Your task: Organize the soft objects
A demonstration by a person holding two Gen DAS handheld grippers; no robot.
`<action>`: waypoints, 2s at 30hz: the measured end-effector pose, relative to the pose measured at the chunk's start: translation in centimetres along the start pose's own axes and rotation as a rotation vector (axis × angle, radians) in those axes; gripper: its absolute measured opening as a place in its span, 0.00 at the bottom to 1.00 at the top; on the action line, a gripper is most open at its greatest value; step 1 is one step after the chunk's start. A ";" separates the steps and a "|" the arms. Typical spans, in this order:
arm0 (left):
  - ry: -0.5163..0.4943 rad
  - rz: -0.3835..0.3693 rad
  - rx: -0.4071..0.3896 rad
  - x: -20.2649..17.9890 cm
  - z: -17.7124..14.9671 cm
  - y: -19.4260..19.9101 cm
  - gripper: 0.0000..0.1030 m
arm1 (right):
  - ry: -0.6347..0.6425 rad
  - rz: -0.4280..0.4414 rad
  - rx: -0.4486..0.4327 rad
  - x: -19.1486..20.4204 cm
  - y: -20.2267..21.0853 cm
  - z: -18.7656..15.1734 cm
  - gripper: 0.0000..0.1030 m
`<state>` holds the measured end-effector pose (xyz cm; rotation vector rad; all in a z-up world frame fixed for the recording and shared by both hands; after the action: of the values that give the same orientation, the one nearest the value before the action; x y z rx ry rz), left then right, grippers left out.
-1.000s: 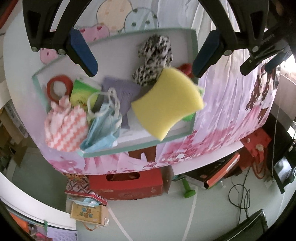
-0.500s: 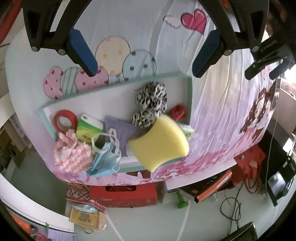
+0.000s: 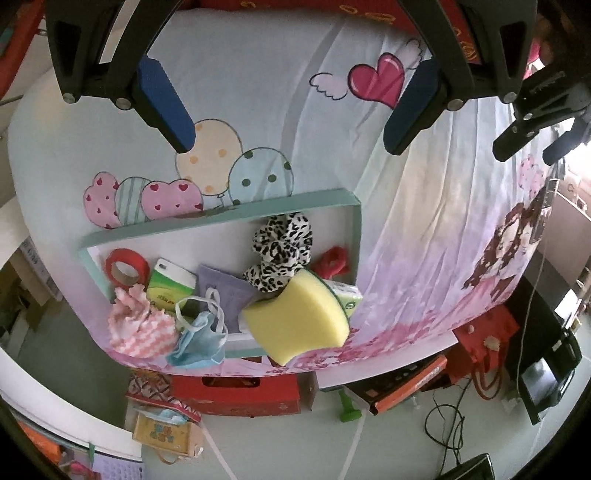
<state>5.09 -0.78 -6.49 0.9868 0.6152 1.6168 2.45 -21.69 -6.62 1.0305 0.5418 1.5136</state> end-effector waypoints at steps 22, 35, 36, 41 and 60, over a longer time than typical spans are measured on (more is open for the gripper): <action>0.008 -0.005 -0.029 0.0 -0.7 0.4 0.99 | 0.015 -0.031 -0.095 0.4 1.4 -0.4 1.00; 0.007 0.003 -0.016 -0.1 -0.8 0.1 0.99 | 0.027 -0.051 -0.088 0.4 1.3 -0.4 1.00; 0.007 0.004 -0.015 -0.1 -0.8 0.1 0.99 | 0.027 -0.052 -0.086 0.4 1.3 -0.4 1.00; 0.007 0.008 -0.014 -0.2 -0.8 0.1 0.99 | 0.028 -0.055 -0.089 0.4 1.3 -0.4 1.00; 0.000 0.013 -0.011 -0.2 -1.0 -0.1 0.99 | 0.020 -0.066 -0.073 0.1 1.0 -0.5 1.00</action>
<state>4.34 -0.81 -7.11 0.9847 0.6004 1.6300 1.46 -21.70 -6.03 0.9340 0.5263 1.4759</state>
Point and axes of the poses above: each gripper's, at about its wrist camera, not at the fingertips, and y roughly against the way its jaws point, x to its left, z to its top, the point moved 5 cm from there along -y, roughly the way its jaws point, and after that the axes turned 14 degrees about z, right-handed, at the moved point
